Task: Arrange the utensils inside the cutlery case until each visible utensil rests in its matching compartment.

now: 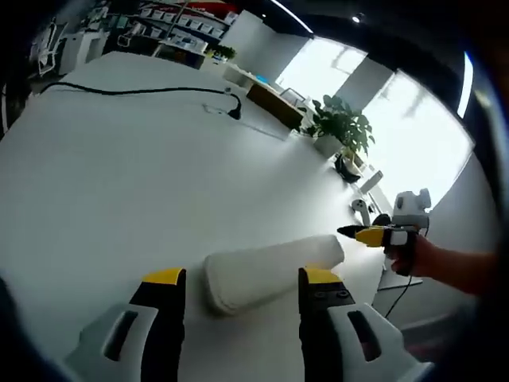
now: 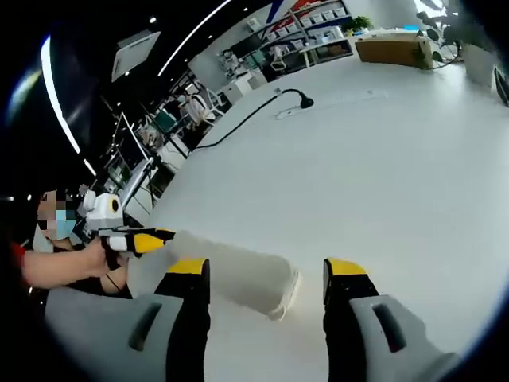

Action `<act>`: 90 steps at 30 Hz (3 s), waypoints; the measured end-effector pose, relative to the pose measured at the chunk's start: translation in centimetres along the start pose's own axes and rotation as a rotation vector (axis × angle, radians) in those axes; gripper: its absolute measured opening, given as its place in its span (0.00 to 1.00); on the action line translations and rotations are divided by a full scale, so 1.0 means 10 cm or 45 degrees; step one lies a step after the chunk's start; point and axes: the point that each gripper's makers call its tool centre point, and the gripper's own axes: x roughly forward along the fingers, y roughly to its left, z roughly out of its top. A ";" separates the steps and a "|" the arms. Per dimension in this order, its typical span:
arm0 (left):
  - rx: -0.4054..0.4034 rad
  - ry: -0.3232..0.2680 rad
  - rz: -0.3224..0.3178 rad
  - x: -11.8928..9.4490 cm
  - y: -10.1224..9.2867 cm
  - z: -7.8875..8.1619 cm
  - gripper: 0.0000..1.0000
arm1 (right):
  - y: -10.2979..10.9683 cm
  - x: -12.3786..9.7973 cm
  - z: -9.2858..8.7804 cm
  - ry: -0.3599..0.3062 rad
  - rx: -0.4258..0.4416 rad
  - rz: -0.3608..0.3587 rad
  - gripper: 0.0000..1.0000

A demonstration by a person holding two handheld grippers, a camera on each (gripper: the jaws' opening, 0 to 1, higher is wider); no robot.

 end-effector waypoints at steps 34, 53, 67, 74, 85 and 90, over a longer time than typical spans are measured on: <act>-0.369 -0.308 -0.046 0.05 0.05 -0.06 0.49 | -0.03 0.10 -0.17 -0.212 0.311 0.040 0.48; -0.264 -0.306 0.043 0.07 0.16 -0.11 0.35 | -0.12 0.17 -0.32 -0.162 0.250 -0.004 0.28; -0.183 -0.341 0.079 0.05 0.18 -0.15 0.28 | -0.12 0.18 -0.29 -0.190 0.271 -0.026 0.28; -0.261 -0.353 0.070 0.03 0.19 -0.14 0.26 | -0.16 0.21 -0.25 -0.209 0.361 0.006 0.28; -0.242 -0.399 0.086 0.04 0.19 -0.13 0.26 | -0.17 0.24 -0.24 -0.307 0.305 -0.030 0.25; -0.231 -0.416 0.094 0.04 0.20 -0.13 0.25 | -0.18 0.24 -0.24 -0.314 0.278 -0.030 0.23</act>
